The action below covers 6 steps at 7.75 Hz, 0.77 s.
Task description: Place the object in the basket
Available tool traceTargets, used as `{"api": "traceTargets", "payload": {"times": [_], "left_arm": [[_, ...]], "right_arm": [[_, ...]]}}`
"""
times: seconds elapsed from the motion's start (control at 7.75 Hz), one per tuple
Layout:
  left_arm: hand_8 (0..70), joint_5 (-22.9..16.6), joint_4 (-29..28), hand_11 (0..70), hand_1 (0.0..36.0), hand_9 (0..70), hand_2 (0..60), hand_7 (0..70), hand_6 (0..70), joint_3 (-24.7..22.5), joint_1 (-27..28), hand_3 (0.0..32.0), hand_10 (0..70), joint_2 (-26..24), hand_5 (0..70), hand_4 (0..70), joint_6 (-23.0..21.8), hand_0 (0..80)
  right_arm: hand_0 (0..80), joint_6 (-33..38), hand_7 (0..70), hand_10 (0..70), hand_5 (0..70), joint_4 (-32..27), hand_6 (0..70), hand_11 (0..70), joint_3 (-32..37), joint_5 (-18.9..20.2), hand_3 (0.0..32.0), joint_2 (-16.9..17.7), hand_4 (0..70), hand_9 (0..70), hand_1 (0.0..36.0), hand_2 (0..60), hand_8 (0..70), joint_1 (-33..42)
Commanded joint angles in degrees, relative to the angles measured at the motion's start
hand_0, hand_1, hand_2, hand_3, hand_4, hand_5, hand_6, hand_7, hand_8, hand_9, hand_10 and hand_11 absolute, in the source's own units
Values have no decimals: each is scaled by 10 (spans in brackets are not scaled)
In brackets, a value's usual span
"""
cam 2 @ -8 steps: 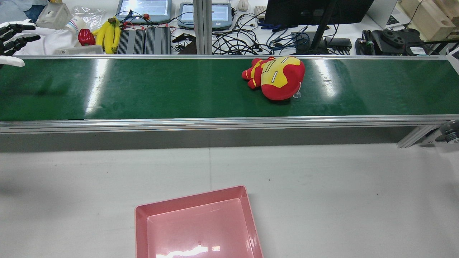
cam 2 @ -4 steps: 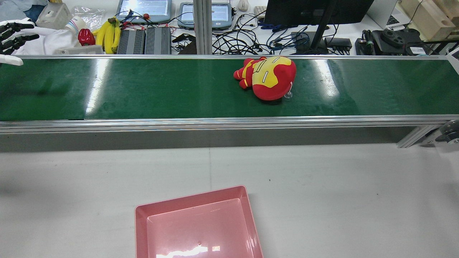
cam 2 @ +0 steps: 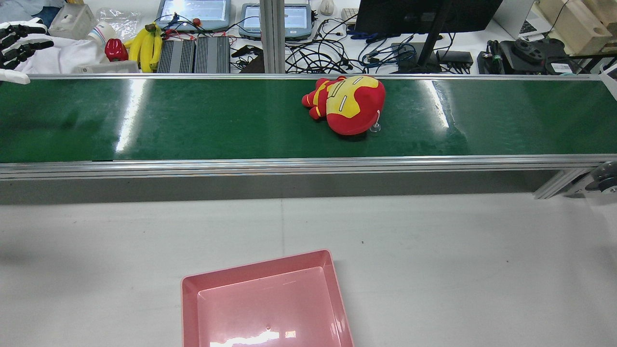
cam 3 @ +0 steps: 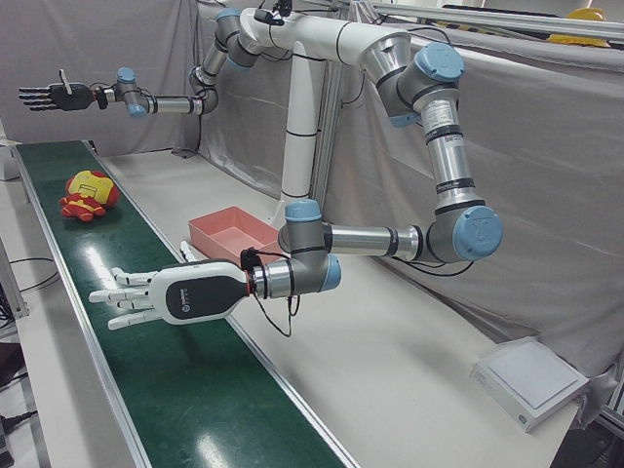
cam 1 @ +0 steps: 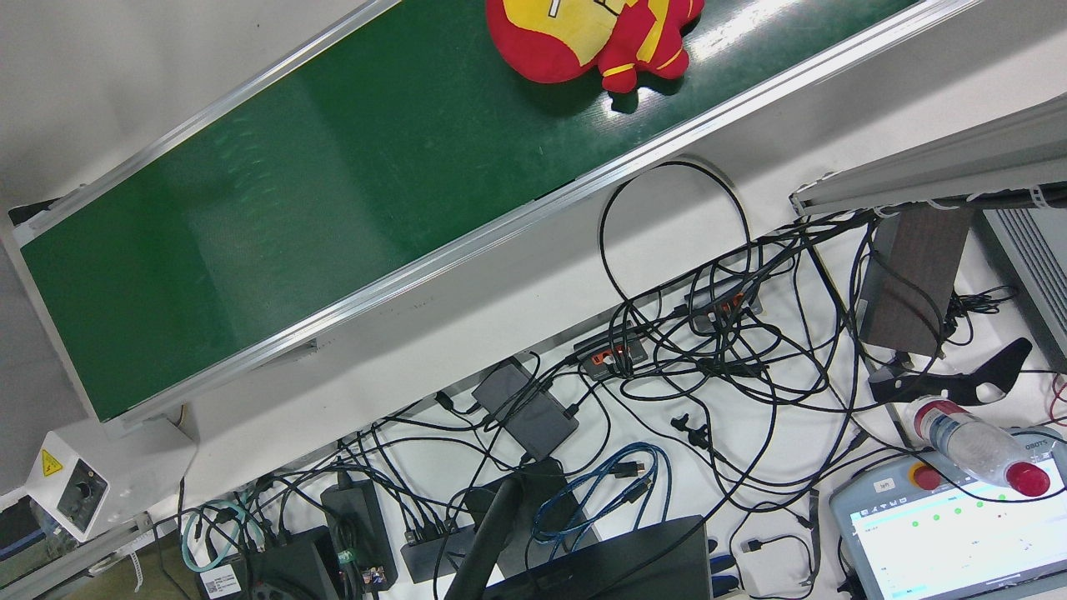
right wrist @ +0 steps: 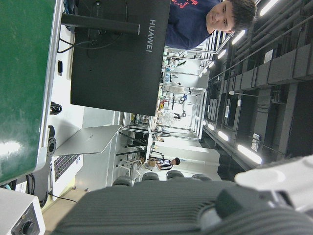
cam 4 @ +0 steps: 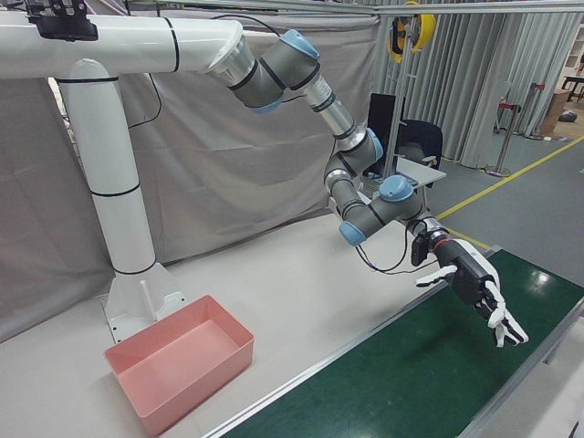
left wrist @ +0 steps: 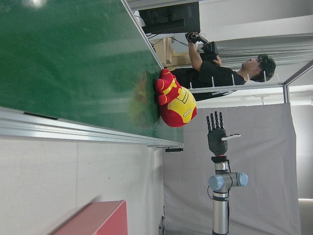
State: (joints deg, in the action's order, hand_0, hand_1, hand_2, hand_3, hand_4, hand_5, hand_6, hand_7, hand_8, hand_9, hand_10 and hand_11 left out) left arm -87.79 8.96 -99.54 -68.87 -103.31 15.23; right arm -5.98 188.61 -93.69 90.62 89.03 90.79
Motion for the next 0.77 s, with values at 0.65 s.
{"api": "traceTargets", "payload": {"times": [0.65], "left_arm": [[119,0,0,0,224,182,0,49,55,-16,1,0,0,5,293,139,1,605]], "right_arm": [[0,0,0,0,0,0,0,0,0,0,0,0,0,0,0,0,0,0]]}}
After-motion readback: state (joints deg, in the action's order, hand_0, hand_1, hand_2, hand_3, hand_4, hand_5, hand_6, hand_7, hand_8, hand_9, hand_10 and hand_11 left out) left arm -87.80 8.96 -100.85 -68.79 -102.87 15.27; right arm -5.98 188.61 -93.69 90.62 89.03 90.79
